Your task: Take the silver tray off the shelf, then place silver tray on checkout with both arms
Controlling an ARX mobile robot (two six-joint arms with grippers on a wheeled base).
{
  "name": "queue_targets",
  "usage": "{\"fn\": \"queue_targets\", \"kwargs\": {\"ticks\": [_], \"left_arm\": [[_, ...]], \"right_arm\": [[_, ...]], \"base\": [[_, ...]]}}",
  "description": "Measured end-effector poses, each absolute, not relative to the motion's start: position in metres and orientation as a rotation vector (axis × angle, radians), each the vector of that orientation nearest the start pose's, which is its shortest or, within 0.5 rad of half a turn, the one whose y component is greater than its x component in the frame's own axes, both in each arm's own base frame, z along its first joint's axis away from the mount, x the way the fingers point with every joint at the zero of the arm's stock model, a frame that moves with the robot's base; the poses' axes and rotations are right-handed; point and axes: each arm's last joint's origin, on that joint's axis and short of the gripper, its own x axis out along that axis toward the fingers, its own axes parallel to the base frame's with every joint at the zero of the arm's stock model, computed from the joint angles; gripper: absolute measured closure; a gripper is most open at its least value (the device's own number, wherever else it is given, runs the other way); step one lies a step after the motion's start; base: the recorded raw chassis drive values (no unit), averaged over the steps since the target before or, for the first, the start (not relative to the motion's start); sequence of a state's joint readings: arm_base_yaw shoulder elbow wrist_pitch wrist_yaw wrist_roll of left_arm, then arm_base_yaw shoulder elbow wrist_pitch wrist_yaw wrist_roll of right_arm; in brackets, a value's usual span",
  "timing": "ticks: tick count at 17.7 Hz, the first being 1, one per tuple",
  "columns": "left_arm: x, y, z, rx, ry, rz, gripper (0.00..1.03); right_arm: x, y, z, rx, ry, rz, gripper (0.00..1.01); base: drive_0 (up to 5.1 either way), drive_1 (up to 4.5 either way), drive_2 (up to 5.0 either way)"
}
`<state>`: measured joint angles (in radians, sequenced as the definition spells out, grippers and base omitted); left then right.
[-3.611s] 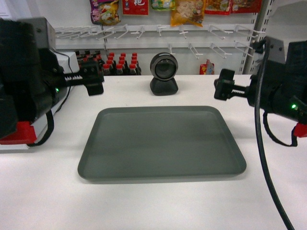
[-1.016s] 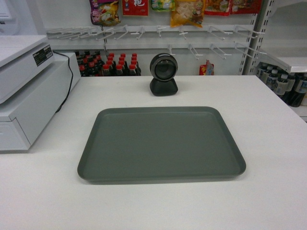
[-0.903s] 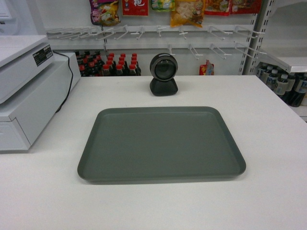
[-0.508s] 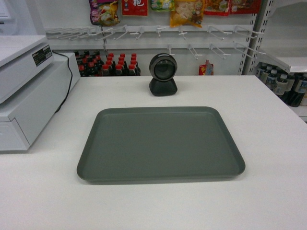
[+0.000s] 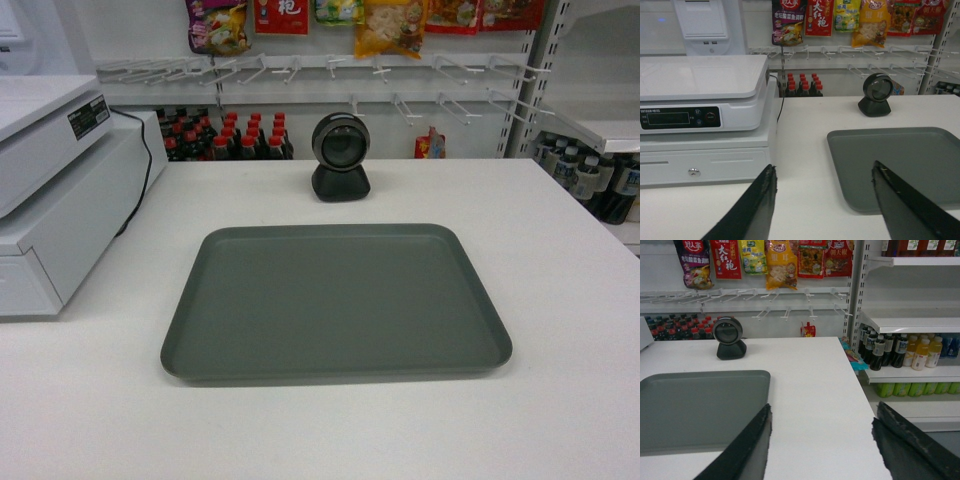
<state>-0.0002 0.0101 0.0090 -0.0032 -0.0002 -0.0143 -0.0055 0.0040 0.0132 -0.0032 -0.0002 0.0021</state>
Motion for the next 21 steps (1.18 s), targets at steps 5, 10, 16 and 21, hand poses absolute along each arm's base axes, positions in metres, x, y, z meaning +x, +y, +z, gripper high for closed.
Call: {"fn": "queue_targets", "kwargs": {"ticks": [5, 10, 16, 21], "left_arm": [[0.0978, 0.0, 0.1655, -0.014, 0.004, 0.0, 0.06], [0.0978, 0.0, 0.1655, -0.013, 0.004, 0.0, 0.05], [0.0978, 0.0, 0.1654, -0.014, 0.005, 0.0, 0.05], [0.0978, 0.0, 0.1653, -0.013, 0.006, 0.0, 0.05]], "right_arm": [[0.0971, -0.0005, 0.1674, 0.002, -0.006, -0.005, 0.04], [0.0971, -0.0005, 0.1674, 0.002, -0.006, -0.005, 0.03], [0.0971, -0.0005, 0.1673, 0.002, -0.006, -0.005, 0.03], [0.0972, -0.0005, 0.1673, 0.002, -0.005, -0.005, 0.03]], "base": [[0.0, 0.0, 0.0], [0.0, 0.0, 0.0], [0.0, -2.0, 2.0], [0.0, -4.21, 4.2]]}}
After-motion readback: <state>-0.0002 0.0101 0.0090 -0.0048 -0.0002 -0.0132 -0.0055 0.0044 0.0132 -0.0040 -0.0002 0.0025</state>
